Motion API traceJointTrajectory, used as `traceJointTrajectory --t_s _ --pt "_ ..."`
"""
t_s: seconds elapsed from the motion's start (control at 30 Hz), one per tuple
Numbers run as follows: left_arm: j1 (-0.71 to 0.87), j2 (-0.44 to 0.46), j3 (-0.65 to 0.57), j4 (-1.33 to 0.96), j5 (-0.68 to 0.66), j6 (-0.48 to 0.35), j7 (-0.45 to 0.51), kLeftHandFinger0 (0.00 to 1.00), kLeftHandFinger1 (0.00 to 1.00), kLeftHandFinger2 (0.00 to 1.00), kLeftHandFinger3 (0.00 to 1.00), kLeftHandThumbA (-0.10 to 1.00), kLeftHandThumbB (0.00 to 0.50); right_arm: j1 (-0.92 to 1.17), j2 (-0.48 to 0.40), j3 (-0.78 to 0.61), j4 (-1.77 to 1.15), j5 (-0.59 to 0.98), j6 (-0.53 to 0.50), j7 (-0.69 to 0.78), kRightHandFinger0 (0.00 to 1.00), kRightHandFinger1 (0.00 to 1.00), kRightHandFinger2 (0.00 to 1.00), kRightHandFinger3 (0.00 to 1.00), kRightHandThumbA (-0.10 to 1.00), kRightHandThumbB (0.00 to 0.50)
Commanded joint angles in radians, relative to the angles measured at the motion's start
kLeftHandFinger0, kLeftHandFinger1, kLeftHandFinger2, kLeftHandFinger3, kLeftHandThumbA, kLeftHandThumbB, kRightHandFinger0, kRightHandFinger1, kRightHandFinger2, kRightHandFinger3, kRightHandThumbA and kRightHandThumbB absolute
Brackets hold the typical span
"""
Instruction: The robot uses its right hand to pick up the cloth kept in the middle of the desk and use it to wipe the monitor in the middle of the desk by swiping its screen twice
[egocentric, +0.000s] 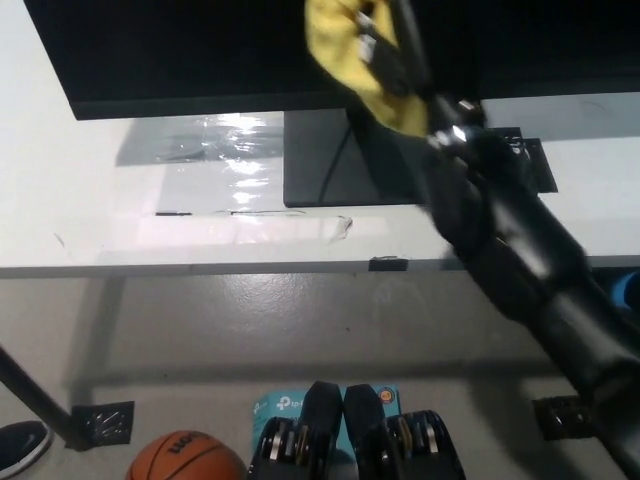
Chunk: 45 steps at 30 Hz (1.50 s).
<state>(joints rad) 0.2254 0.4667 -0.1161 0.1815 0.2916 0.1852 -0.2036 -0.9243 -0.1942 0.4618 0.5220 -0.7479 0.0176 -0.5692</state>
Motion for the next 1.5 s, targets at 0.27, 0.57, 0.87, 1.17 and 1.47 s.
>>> traceJointTrajectory --t_s 0.27,0.57,0.87,1.17,1.47 --pt "0.032 0.022 0.019 -0.016 0.002 -0.035 0.016 0.62 0.52 0.00 0.02 0.58 0.500 0.216 -0.244 -0.030 -0.158 -0.074 -0.011 0.119 0.00 0.00 0.20 0.37 -0.10 0.168" --pt "0.032 0.016 0.035 -0.009 0.001 -0.051 0.025 0.60 0.51 0.00 0.00 0.53 0.500 0.158 -0.218 -0.013 0.252 -0.074 -0.053 0.025 0.00 0.04 0.27 0.32 -0.10 0.156" --pt "0.033 0.018 0.043 -0.021 -0.001 -0.042 0.020 0.61 0.52 0.00 0.01 0.53 0.500 0.083 -0.152 -0.017 0.466 -0.045 -0.043 0.000 0.00 0.02 0.28 0.31 -0.10 0.176" --pt "0.030 0.015 0.038 -0.021 0.010 -0.040 0.026 0.59 0.50 0.00 0.01 0.55 0.500 0.097 -0.137 -0.006 0.265 -0.003 0.135 0.413 0.94 1.00 1.00 1.00 0.30 0.134" --pt "0.030 0.012 0.041 -0.043 0.000 -0.017 0.016 0.67 0.59 0.00 0.04 0.54 0.500 0.143 -0.202 -0.005 -0.093 0.014 0.368 0.789 1.00 1.00 1.00 1.00 0.74 0.500"
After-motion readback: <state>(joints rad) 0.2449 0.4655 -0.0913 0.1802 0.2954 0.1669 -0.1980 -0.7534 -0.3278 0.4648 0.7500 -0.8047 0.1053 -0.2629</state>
